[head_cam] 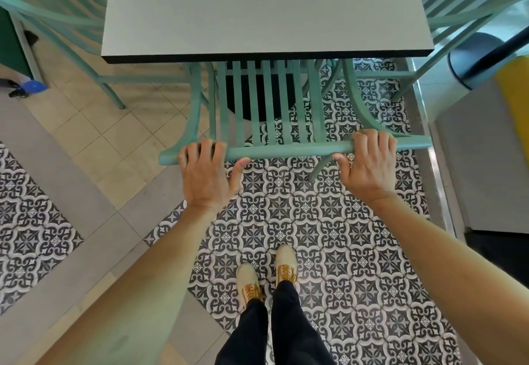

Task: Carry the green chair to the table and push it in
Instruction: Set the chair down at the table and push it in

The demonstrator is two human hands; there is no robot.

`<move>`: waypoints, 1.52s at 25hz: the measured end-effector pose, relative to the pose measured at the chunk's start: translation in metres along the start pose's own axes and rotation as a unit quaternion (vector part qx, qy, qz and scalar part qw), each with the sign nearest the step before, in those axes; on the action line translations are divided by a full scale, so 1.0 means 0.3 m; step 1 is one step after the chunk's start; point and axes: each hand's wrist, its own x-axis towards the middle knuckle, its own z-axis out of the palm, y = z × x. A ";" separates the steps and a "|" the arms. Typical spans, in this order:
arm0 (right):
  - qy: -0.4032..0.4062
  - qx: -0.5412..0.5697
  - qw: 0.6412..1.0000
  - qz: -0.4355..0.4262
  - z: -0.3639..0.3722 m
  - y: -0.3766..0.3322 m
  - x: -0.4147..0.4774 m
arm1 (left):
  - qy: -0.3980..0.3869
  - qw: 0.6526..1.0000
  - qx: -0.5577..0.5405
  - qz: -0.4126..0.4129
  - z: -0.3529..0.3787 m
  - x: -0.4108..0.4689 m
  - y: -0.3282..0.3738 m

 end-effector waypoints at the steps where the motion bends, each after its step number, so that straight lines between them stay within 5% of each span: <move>1: 0.003 0.002 1.000 0.000 0.000 -0.013 -0.002 | 0.000 1.000 0.002 0.001 -0.002 -0.001 -0.011; 13: 0.037 0.014 0.999 0.014 -0.005 -0.201 -0.058 | -0.015 1.000 0.008 -0.001 -0.030 -0.024 -0.167; 38: 0.021 0.005 1.000 -0.011 0.017 -0.036 -0.001 | 0.026 1.000 0.002 0.001 0.009 0.000 -0.043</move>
